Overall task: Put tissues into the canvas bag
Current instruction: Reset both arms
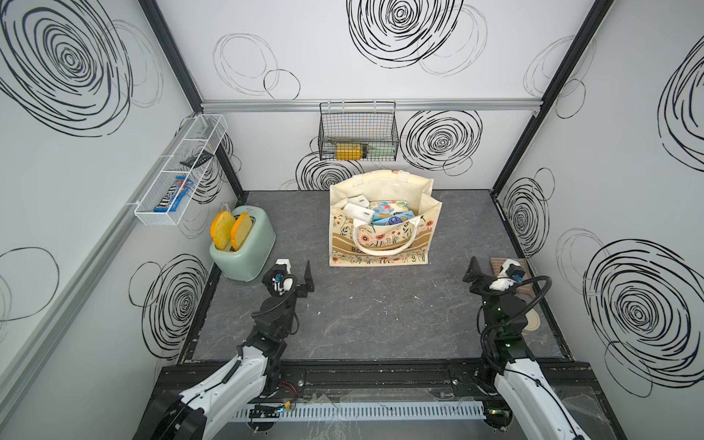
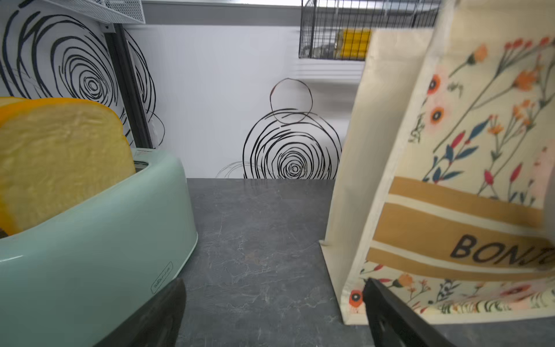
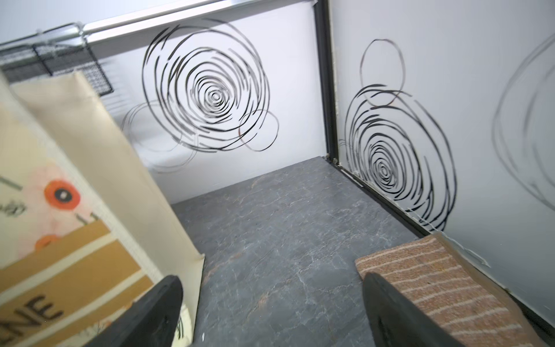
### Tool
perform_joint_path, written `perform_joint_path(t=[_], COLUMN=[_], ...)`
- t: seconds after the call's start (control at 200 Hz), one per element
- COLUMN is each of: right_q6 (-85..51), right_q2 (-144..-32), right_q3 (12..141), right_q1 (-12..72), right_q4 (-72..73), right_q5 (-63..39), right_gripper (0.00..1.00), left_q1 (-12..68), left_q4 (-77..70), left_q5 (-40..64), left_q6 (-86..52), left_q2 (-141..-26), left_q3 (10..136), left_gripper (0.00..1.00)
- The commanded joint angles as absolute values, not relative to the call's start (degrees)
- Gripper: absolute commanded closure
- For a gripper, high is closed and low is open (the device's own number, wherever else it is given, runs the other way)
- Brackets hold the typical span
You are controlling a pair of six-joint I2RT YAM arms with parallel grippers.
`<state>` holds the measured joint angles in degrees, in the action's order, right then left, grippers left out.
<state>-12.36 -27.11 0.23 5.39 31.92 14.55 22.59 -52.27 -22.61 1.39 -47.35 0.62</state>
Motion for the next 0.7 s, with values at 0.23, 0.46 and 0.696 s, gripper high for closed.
perform_joint_path(t=[0.23, 0.46, 0.696], right_q6=[-1.7, 1.3, 1.2], right_q2=[-39.0, -48.3, -55.8], right_q3=[-4.0, -5.4, -5.2], right_q1=[5.4, 5.4, 5.4], right_q4=[56.5, 69.3, 75.6], right_q5=[8.0, 4.9, 6.1], right_gripper=[0.03, 0.02, 0.03], left_q1=[21.8, 19.5, 18.4], left_q4=[-83.6, -101.7, -104.0], left_q5=[-23.7, -19.4, -20.3], left_q6=[9.3, 10.0, 10.3], left_q2=[-61.5, -73.8, -76.2], left_q3=[-5.1, -7.3, -7.0], left_gripper=[0.04, 0.04, 0.04])
